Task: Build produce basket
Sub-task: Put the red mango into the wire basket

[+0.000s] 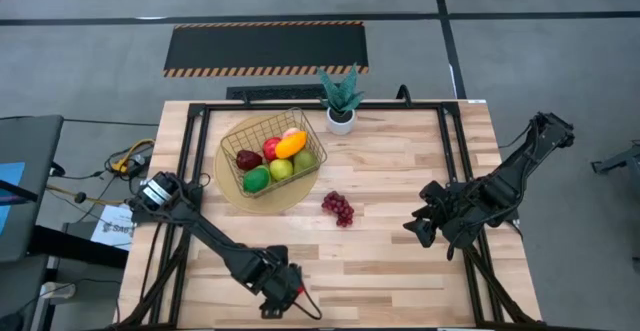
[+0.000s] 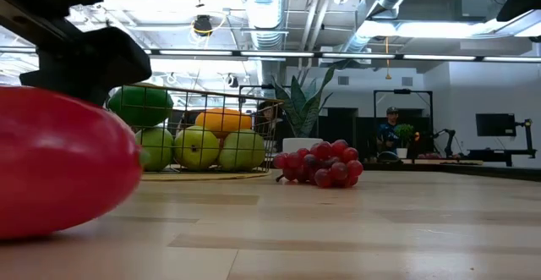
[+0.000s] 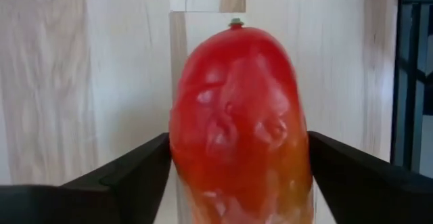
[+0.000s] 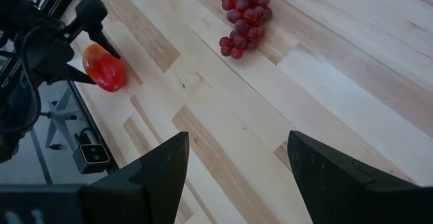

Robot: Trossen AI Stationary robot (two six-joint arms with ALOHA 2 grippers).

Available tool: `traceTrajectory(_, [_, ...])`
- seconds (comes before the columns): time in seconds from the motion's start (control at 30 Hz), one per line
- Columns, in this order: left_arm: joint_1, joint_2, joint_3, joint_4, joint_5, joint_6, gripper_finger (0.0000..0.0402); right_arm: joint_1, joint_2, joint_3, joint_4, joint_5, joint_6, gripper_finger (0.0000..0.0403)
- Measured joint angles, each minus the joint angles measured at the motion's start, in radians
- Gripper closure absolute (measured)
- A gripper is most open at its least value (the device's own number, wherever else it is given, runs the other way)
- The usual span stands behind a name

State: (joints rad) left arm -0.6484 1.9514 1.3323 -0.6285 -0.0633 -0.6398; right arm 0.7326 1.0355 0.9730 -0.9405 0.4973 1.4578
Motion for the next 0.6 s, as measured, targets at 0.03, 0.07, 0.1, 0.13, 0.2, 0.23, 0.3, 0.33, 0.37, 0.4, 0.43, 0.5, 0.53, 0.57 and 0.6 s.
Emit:
traceTrajectory(0.03, [0.004,0.0,0.0,0.0,0.0,-0.002,0.0092,0.0,0.0,0.0,0.0,0.0,0.0,0.0129])
traceTrajectory(0.07, [0.008,0.0,0.0,0.0,0.004,-0.01,0.0102,0.0,0.0,0.0,0.0,0.0,0.0,0.0129])
traceTrajectory(0.1, [0.012,0.0,0.0,0.0,0.01,-0.023,0.0113,0.0,0.0,0.0,0.0,0.0,0.0,0.0129])
traceTrajectory(0.13, [0.016,0.0,0.0,0.0,0.021,-0.035,0.0122,0.0,0.0,0.0,0.0,0.0,0.0,0.0129])
traceTrajectory(0.2, [0.024,-0.001,0.004,-0.003,0.04,-0.054,0.0137,0.0,0.0,0.0,0.0,0.0,0.0,0.0129])
traceTrajectory(0.23, [0.027,-0.001,0.009,-0.005,0.041,-0.061,0.0143,0.0,0.0,0.0,0.0,0.0,0.0,0.0129])
traceTrajectory(0.3, [0.032,-0.003,0.024,-0.004,0.041,-0.072,0.0149,0.0,0.0,0.0,0.0,0.0,0.0,0.0129])
traceTrajectory(0.33, [0.034,-0.008,0.03,-0.004,0.041,-0.072,0.015,0.0,0.0,0.0,0.0,0.0,0.0,0.0129])
traceTrajectory(0.37, [0.039,-0.015,0.039,-0.007,0.044,-0.074,0.0151,0.0,0.0,0.0,0.0,0.0,0.0,0.0129])
traceTrajectory(0.4, [0.042,-0.025,0.048,-0.007,0.048,-0.078,0.015,0.0,0.0,0.0,0.0,0.0,0.0,0.0129])
traceTrajectory(0.43, [0.046,-0.037,0.056,-0.008,0.049,-0.082,0.0148,0.0,0.0,0.0,0.0,0.0,0.0,0.0129])
traceTrajectory(0.5, [0.058,-0.066,0.073,-0.01,0.051,-0.099,0.0142,0.0,0.0,0.0,0.0,0.0,0.0,0.0129])
traceTrajectory(0.53, [0.063,-0.082,0.084,-0.01,0.051,-0.105,0.0141,0.0,0.0,0.0,0.0,0.0,0.0,0.0129])
traceTrajectory(0.57, [0.067,-0.102,0.094,-0.009,0.051,-0.11,0.014,0.0,0.0,0.0,0.0,0.0,0.0,0.0129])
traceTrajectory(0.6, [0.074,-0.12,0.106,-0.011,0.049,-0.117,0.014,0.0,0.0,0.0,0.0,0.0,0.0,0.0129])
